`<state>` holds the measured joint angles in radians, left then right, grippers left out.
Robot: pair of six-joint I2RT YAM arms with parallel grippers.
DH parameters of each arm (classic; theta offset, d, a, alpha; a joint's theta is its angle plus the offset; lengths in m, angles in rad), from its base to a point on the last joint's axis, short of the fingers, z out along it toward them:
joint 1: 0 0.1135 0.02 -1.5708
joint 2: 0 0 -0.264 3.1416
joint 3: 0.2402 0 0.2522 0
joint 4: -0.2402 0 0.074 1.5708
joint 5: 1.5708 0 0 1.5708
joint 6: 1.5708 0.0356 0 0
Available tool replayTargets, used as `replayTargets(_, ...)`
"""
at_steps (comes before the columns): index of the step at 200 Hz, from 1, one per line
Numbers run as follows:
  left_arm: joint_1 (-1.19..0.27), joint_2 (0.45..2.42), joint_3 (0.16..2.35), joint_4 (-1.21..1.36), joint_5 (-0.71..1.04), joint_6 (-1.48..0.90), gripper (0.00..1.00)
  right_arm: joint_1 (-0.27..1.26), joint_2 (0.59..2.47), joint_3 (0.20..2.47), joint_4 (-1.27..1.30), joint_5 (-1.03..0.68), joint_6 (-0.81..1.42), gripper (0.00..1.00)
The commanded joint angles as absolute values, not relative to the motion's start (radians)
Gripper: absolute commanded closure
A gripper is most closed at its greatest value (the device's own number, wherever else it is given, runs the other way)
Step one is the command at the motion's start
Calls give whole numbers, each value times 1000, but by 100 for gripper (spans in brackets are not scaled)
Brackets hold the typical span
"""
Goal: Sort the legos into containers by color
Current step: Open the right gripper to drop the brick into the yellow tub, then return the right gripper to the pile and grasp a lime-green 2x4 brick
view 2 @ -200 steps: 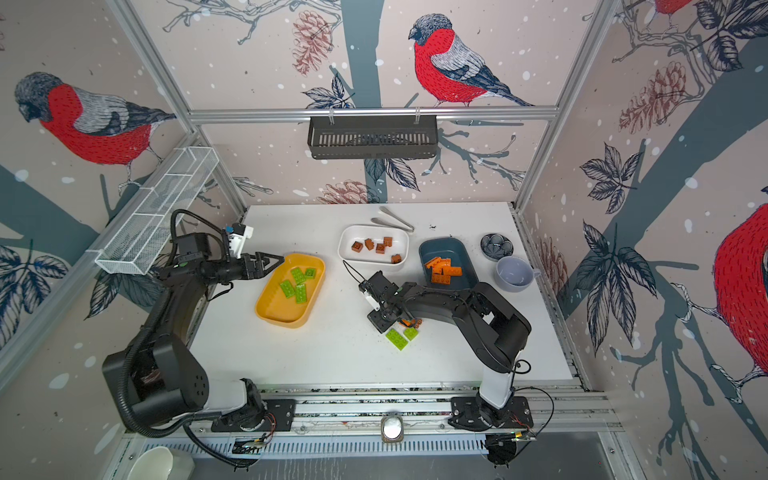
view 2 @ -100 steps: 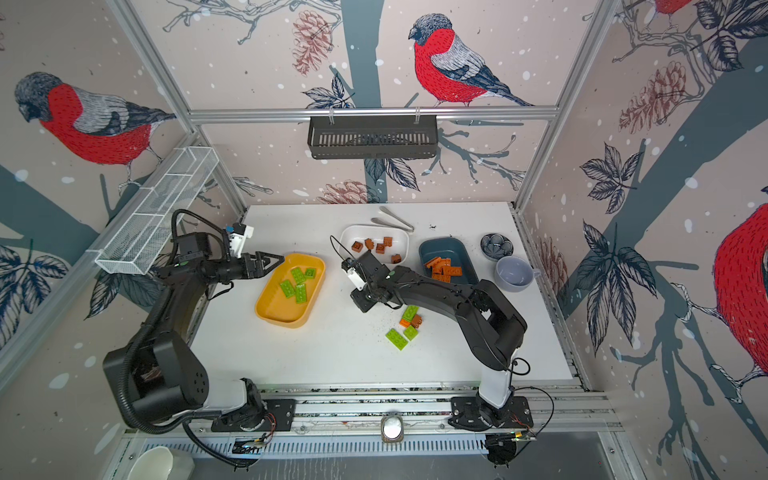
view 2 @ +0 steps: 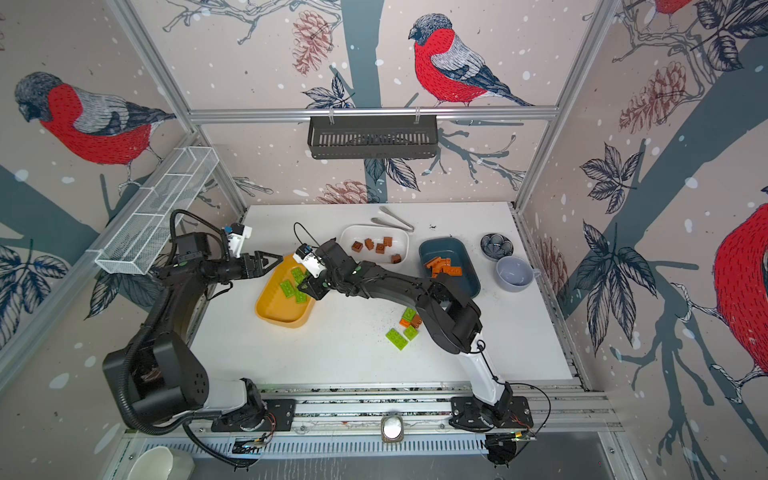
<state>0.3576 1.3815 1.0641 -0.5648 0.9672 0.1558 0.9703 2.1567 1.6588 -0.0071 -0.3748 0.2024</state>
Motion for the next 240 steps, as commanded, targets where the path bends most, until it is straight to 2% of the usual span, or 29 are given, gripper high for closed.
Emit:
replayTargets(1,364,1381,1069,-569,959,152,10,962,2207,1716,96,-380,239,73)
replayTargets(60,367,1385,1068,-574,966,155,10,955,2336,1844,73,-329,229,68)
replayTargets(69,369,1385,1065,-574,966,156,10,954,2339,1844,62,-321,218,64)
replayTargets(104,370,1393,1067,-571,975,156,10,948,2314,1846,21,-314,189,40)
replayTargets(113,369,1395,1068,-572,977,156,10,944,2294,1838,6,-314,180,37)
replayTargets(171,370,1401,1071,-565,998,152,10,881,1982,1507,-172,-319,76,27)
replayTargets(205,370,1392,1061,-566,993,155,10,826,1736,1248,-295,-279,81,23)
replayTargets(240,369,1384,1052,-557,1011,146,10,823,1560,1082,-424,-241,132,21)
